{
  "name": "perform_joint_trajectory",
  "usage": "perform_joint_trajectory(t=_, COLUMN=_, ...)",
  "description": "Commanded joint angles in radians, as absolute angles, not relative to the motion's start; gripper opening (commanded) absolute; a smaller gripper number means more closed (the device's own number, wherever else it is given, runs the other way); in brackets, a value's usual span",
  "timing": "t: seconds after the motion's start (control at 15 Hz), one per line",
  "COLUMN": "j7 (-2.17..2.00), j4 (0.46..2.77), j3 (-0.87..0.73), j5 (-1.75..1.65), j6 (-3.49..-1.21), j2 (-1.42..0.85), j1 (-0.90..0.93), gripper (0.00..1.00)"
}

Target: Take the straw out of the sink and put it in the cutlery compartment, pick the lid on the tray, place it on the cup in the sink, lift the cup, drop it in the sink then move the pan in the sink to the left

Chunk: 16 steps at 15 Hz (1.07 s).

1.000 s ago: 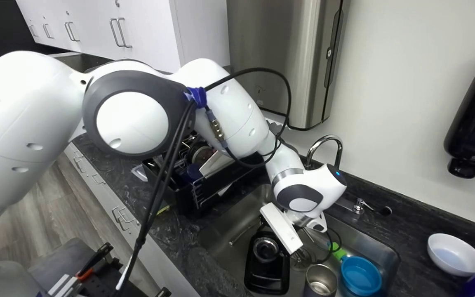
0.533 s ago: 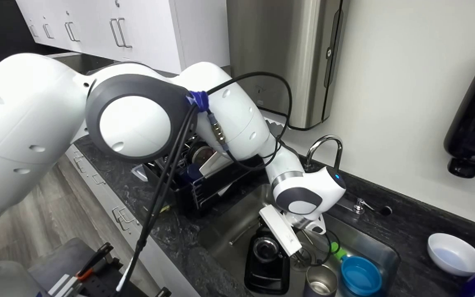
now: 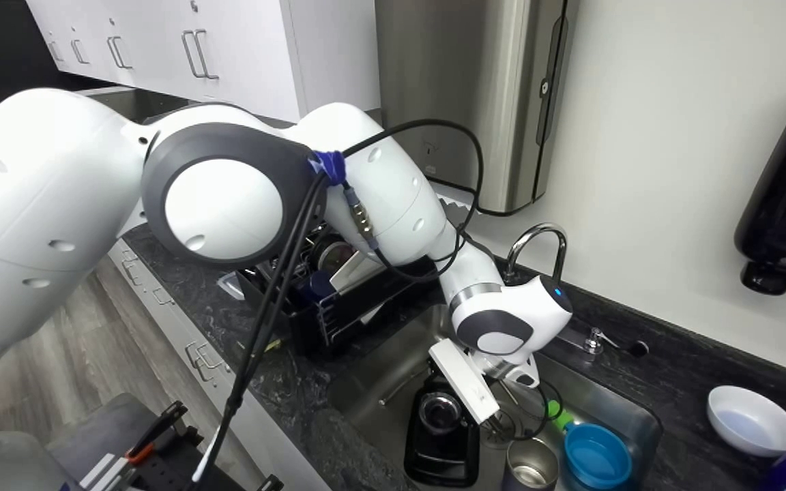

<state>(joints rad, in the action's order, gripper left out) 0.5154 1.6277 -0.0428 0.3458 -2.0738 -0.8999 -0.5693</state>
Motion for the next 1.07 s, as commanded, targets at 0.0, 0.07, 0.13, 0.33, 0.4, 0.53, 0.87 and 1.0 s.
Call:
perform_joint_trajectory(t=0.0, j7=0.526, j4=1.623, j3=-0.036, j5=0.338, j6=-2.081, j2=-0.903, j1=-0.575, gripper=1.0)
perform_joint_trajectory(t=0.07, j7=0.527, j4=1.618, j3=-0.03, j5=0.351, j6=-2.09, j2=-0.907, j1=-0.581, gripper=1.0)
perform_joint_trajectory(t=0.13, j7=0.531, j4=1.614, j3=-0.025, j5=0.36, j6=-2.092, j2=-0.909, j1=-0.588, gripper=1.0)
perform_joint_trajectory(t=0.33, j7=0.54, j4=1.6, j3=-0.021, j5=0.368, j6=-2.114, j2=-0.917, j1=-0.601, gripper=1.0)
perform_joint_trajectory(t=0.4, j7=0.542, j4=1.594, j3=-0.02, j5=0.371, j6=-2.12, j2=-0.921, j1=-0.608, gripper=1.0)
perform_joint_trajectory(t=0.53, j7=0.546, j4=1.58, j3=-0.018, j5=0.368, j6=-2.127, j2=-0.932, j1=-0.621, gripper=1.0)
perform_joint_trajectory(t=0.87, j7=0.596, j4=1.552, j3=0.002, j5=0.354, j6=-2.143, j2=-0.977, j1=-0.65, gripper=1.0)
perform_joint_trajectory(t=1.0, j7=0.628, j4=1.541, j3=0.016, j5=0.353, j6=-2.153, j2=-0.997, j1=-0.657, gripper=1.0)
